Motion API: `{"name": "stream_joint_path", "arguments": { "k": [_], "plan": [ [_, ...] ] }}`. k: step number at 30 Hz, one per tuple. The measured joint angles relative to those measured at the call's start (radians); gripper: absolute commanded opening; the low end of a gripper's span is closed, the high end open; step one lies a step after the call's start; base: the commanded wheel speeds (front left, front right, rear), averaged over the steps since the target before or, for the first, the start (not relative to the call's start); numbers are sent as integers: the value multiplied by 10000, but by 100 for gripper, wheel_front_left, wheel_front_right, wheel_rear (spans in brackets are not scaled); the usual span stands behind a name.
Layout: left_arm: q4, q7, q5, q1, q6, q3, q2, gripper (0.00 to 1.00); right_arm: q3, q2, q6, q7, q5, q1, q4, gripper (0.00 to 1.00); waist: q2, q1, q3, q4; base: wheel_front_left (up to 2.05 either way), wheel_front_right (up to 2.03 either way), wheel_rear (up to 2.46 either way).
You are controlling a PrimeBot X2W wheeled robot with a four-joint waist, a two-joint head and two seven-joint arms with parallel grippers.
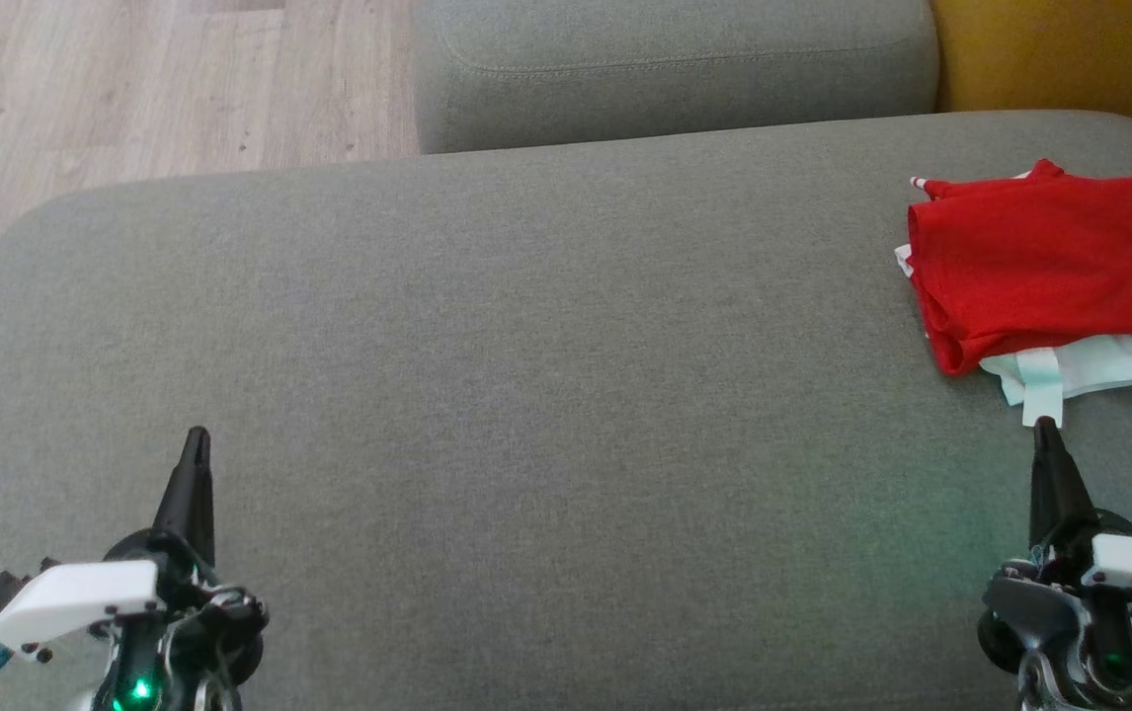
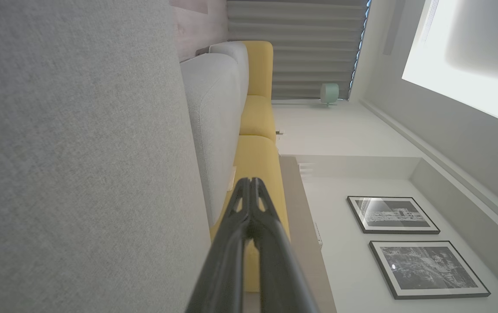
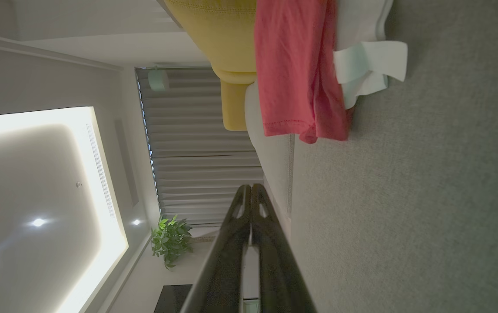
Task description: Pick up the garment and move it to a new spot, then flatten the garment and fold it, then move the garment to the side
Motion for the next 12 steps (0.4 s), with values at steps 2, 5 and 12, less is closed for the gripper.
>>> {"name": "stream_joint_path", "arguments": {
  "k": [2, 5, 12],
  "plan": [
    [0, 0, 0, 0, 0, 13, 0, 0, -6, 0, 0, 0, 0, 0, 0, 0, 0, 0, 0, 0, 0, 0, 0],
    [0, 0, 0, 0, 0, 29, -2, 0, -10, 0, 0, 0, 0, 0, 0, 0, 0, 0, 0, 0, 0, 0, 0],
    [0, 4, 0, 0, 0, 40, -4, 0, -13, 0, 0, 2, 0, 0, 0, 0, 0, 0, 0, 0, 0, 0, 0]
  ]
}}
